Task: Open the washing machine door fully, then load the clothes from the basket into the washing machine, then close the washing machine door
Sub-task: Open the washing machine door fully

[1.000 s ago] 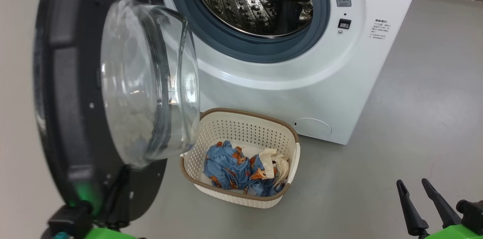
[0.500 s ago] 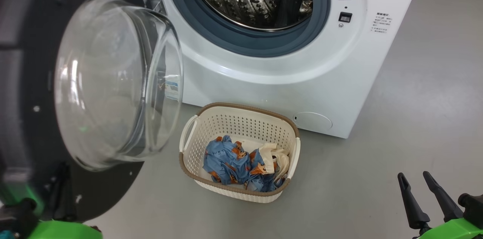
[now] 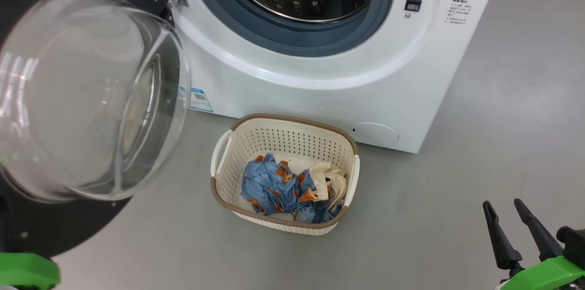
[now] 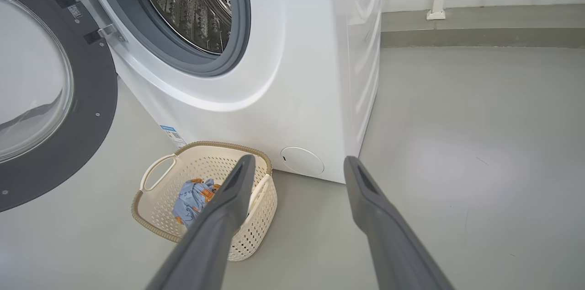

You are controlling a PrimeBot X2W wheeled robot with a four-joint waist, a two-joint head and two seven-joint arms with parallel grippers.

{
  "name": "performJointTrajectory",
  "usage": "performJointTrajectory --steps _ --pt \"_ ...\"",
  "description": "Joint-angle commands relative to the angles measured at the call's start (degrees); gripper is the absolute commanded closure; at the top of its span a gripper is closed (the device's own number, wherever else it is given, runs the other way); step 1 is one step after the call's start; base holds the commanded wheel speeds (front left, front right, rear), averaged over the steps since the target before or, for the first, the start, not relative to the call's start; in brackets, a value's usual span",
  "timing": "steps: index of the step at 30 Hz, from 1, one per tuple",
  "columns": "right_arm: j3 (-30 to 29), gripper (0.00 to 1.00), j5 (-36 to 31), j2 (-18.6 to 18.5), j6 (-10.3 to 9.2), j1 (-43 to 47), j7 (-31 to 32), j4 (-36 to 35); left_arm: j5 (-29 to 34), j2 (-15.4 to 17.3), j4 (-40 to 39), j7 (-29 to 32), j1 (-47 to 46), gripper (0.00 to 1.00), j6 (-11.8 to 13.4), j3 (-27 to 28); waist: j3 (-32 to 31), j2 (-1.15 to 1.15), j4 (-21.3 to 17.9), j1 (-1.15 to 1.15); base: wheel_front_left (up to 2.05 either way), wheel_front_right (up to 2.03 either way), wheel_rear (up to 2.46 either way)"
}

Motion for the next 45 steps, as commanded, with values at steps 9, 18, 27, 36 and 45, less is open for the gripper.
performJointTrajectory --steps 9,18,27,36,45 --pt "1.28 0.00 -0.92 -1.55 0.17 -2.67 -0.70 -1.50 1.41 5.09 5.42 -0.77 -6.17 1.00 -1.42 8.35 2.28 0.00 -0.40 0.00 0.00 0.00 0.00" --pt "1.30 0.00 -1.46 -1.60 0.17 -4.22 -0.70 -1.73 3.23 6.65 12.00 -0.78 -11.43 1.00 -3.95 12.47 4.88 0.00 -0.64 0.00 0.00 0.00 0.00" --pt "1.62 0.00 -1.78 -2.23 0.17 -6.70 -0.70 -1.85 5.21 8.28 19.87 -0.78 -17.76 1.00 -6.45 17.92 8.48 0.00 -1.35 0.00 0.00 0.00 0.00" --pt "1.04 0.00 -2.06 -2.81 0.17 -7.95 -0.70 -1.93 8.91 10.14 27.14 -0.78 -23.46 1.00 -10.06 23.31 10.96 0.00 -1.74 0.00 0.00 0.00 0.00" --pt "1.15 0.00 -2.44 -2.60 0.17 -8.58 -0.70 -1.61 12.58 9.96 30.14 -0.79 -26.32 1.00 -11.71 26.15 11.21 0.00 -1.63 0.00 0.00 0.00 0.00"
